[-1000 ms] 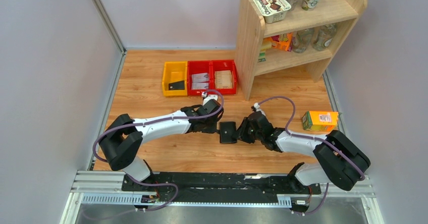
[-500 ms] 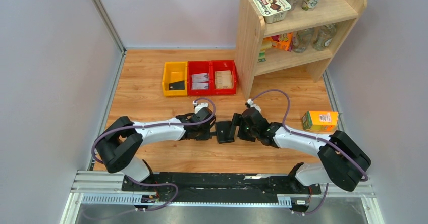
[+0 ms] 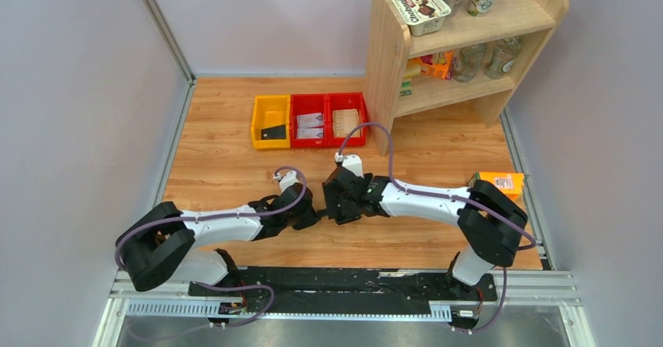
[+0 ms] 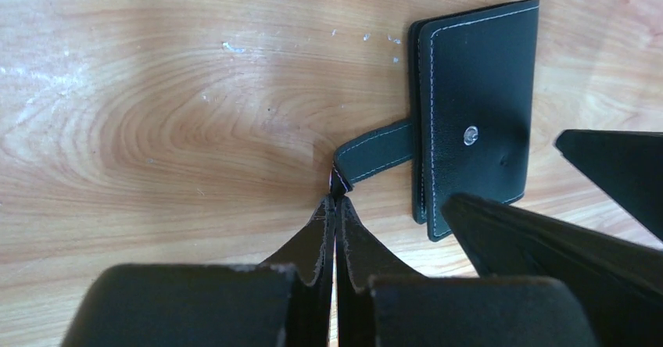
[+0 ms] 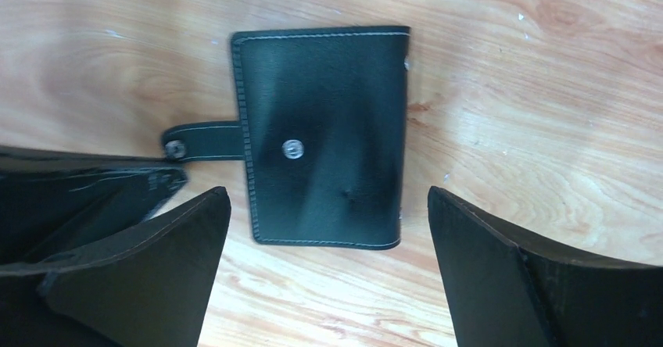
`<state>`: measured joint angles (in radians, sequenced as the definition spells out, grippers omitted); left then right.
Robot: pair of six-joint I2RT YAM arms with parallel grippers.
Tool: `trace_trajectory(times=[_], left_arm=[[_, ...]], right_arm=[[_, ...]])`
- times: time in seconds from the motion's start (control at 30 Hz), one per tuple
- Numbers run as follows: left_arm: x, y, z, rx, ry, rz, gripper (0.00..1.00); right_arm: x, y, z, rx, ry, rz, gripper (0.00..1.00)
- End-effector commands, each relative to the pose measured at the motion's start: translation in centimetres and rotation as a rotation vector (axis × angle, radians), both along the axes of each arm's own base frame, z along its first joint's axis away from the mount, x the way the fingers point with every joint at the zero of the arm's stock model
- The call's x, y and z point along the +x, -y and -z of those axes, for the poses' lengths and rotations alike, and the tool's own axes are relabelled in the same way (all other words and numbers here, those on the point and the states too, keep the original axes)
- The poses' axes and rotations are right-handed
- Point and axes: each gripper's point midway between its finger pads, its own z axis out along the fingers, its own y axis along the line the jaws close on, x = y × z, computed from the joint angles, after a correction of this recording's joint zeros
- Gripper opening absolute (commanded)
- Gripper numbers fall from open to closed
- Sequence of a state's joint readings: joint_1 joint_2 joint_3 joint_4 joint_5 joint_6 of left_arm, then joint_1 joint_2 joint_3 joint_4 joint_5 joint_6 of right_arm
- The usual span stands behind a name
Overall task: Take the credit cards out of the card holder
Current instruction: Open the card holder at the center of the board.
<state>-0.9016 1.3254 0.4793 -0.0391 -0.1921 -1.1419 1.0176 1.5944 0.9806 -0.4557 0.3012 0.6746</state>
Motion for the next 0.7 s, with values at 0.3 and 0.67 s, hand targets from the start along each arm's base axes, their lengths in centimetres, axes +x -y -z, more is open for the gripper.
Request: trace_trajectory(times=[0.3,0.67], left_arm=[[-0.3,-0.6,-0.3,-0.069,0.020,-0.057,0.00],[2.9,2.4,-11.6,-0.060,0.264,0.132,0.00]], right_arm=[[0.4,-0.2,1.1,-0.153,0.046,-0.029,1.00],[2.0,6.9,-9.3,0.037,0.325,0.209,1.00]])
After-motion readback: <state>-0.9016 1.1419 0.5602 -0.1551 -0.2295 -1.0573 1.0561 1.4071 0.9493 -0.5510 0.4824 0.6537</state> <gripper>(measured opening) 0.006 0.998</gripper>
